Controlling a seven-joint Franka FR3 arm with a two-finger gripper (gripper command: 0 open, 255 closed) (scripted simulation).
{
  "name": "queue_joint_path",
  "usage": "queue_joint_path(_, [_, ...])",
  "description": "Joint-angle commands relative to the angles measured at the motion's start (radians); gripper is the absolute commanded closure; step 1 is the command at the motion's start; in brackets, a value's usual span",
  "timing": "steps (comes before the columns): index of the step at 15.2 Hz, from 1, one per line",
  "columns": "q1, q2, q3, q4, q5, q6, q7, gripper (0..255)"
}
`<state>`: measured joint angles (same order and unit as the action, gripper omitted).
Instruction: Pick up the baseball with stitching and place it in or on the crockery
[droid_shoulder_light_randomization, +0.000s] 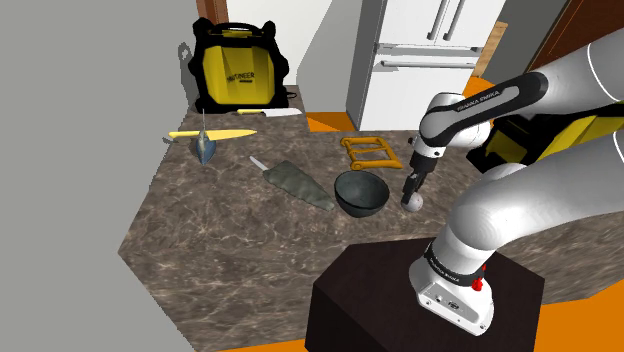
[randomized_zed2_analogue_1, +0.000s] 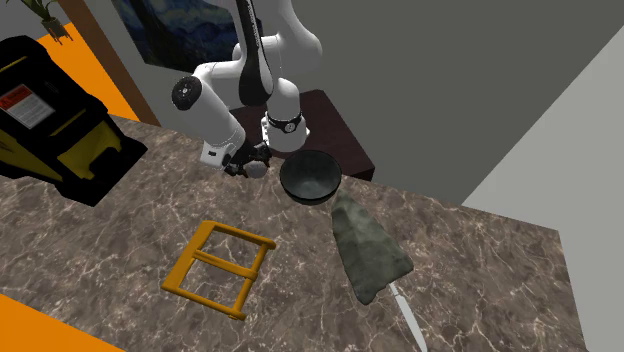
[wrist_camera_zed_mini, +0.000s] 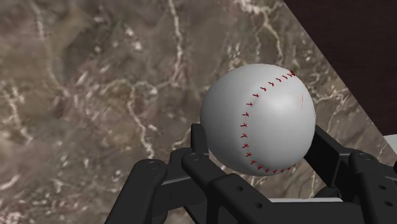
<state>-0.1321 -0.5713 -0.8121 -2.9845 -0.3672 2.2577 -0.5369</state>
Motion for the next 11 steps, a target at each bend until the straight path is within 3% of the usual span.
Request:
queue_joint_path(1, [0.0, 0.0, 0.0, -0.001, 0.0, 0.0, 0.0, 255])
queue_joint_path(3, [0.0, 0.0, 0.0, -0.001, 0.0, 0.0, 0.0, 255])
queue_joint_path(11, [-0.045, -0.146, 0.083, 0.036, 0.013, -0.182, 0.033, 255])
